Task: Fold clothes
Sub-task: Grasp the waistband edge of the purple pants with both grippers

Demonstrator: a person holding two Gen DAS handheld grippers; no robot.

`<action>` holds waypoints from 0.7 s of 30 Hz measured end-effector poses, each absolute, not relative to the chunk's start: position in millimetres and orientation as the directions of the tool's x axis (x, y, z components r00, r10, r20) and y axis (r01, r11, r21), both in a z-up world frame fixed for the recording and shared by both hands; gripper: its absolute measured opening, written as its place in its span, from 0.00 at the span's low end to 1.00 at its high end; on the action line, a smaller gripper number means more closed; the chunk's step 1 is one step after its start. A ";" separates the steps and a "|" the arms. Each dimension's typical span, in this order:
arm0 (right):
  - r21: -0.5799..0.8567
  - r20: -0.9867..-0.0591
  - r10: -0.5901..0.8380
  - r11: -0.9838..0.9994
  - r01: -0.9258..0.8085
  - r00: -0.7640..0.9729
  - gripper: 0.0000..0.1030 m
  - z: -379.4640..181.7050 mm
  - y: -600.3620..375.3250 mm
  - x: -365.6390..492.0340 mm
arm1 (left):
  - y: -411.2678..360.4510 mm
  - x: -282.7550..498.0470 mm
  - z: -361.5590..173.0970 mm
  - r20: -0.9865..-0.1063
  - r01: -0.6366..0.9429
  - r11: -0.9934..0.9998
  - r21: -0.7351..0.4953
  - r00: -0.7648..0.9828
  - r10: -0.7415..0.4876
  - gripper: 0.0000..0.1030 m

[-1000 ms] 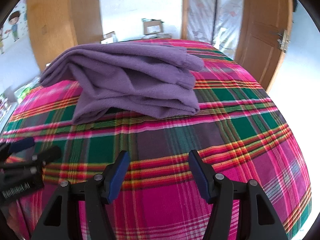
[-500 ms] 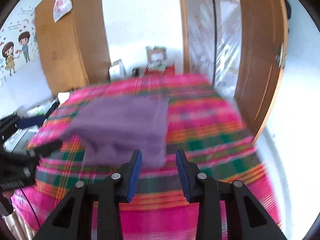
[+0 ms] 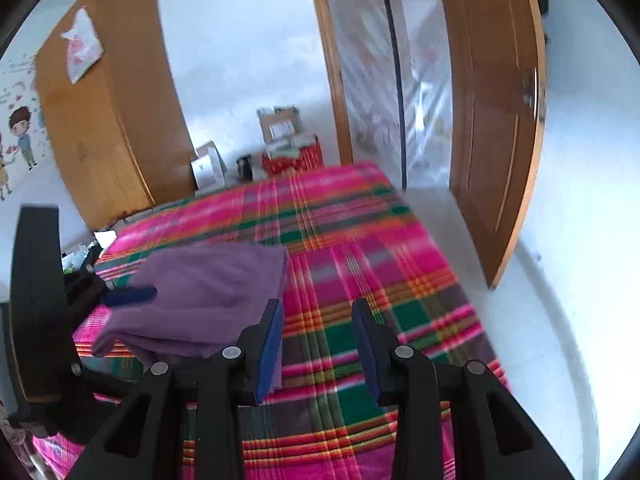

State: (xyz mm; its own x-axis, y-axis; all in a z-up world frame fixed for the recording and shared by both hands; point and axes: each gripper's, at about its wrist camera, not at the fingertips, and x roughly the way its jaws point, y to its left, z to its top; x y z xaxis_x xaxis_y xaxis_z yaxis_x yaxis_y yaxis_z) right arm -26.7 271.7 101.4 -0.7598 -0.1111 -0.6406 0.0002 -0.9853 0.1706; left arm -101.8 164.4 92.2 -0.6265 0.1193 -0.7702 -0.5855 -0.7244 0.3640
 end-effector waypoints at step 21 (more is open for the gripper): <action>0.287 -0.705 -0.222 -0.958 0.015 -0.673 0.36 39.6 270.0 -56.7 | 167.4 -143.6 71.3 -0.854 -0.601 -0.761 0.246 -0.505 0.123 0.42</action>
State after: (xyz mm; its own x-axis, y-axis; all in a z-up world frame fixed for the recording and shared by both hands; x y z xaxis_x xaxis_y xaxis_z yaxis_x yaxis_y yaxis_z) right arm -56.7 270.0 39.6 -0.6734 -0.2219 -0.7052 0.0155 -0.9579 0.2867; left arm -143.6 167.4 71.3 -0.5051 0.1232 -0.8542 -0.6010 -0.7606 0.2457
